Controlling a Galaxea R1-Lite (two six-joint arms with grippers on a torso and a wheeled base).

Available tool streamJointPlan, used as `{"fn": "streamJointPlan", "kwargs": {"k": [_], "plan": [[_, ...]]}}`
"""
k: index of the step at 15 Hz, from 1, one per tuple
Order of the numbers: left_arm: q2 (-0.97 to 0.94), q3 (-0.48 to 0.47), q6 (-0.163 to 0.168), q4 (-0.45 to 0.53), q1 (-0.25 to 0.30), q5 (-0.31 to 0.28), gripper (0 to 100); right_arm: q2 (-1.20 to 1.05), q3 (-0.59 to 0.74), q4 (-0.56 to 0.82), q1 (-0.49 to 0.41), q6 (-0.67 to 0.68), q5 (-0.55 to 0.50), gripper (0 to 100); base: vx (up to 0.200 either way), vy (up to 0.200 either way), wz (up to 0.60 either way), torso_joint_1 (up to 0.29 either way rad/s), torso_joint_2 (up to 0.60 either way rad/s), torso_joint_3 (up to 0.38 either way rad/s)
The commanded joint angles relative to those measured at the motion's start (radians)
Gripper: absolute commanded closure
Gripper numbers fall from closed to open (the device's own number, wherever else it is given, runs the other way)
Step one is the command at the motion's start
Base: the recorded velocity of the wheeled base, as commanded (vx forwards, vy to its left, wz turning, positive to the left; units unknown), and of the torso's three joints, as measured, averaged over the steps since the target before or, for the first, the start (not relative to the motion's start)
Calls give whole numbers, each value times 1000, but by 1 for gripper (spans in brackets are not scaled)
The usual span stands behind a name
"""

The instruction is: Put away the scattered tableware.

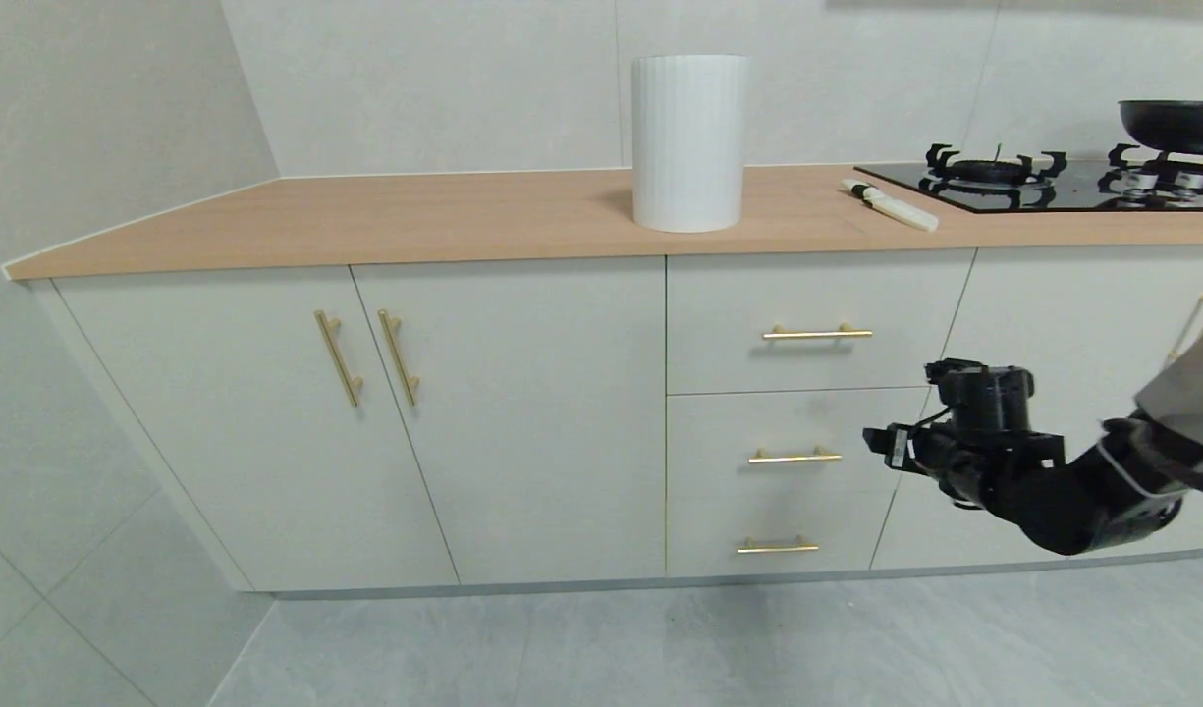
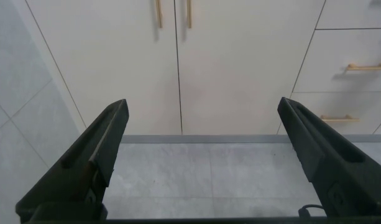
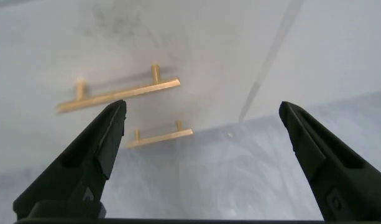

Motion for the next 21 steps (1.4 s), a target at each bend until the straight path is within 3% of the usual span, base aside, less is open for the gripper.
{"fn": "streamJointPlan", "kwargs": {"k": [1,3,4,6,9,11,12,15,19,21], "plan": [[2,0,0,0,1,0,0,-555,401,-7,61,-8,-35,0,0,0,0,0,0,0],[2,0,0,0,1,0,0,-729,504,-5,79,-40,-67,0,0,0,0,0,0,0],[2,0,0,0,0,0,0,-931,582,3,76,-109,-75,0,0,0,0,0,0,0],[2,0,0,0,1,0,0,-1121,634,38,64,-172,-82,0,0,0,0,0,0,0],[2,0,-2,0,0,0,0,-1542,620,406,22,-292,-88,0,0,0,0,0,0,0],[2,0,0,0,1,0,0,-1683,571,589,-59,-304,-88,0,0,0,0,0,0,0],[2,0,0,0,1,0,0,-1813,512,745,-131,-305,-88,0,0,0,0,0,0,0],[2,0,-2,0,1,0,0,-2000,436,963,-153,-319,-85,0,0,0,0,0,0,0],[2,0,-2,0,0,0,0,-2109,481,1004,-180,-325,-61,0,0,0,0,0,0,0],[2,0,0,0,0,0,0,-2109,582,992,-180,-285,-25,0,0,0,0,0,0,0]]}}
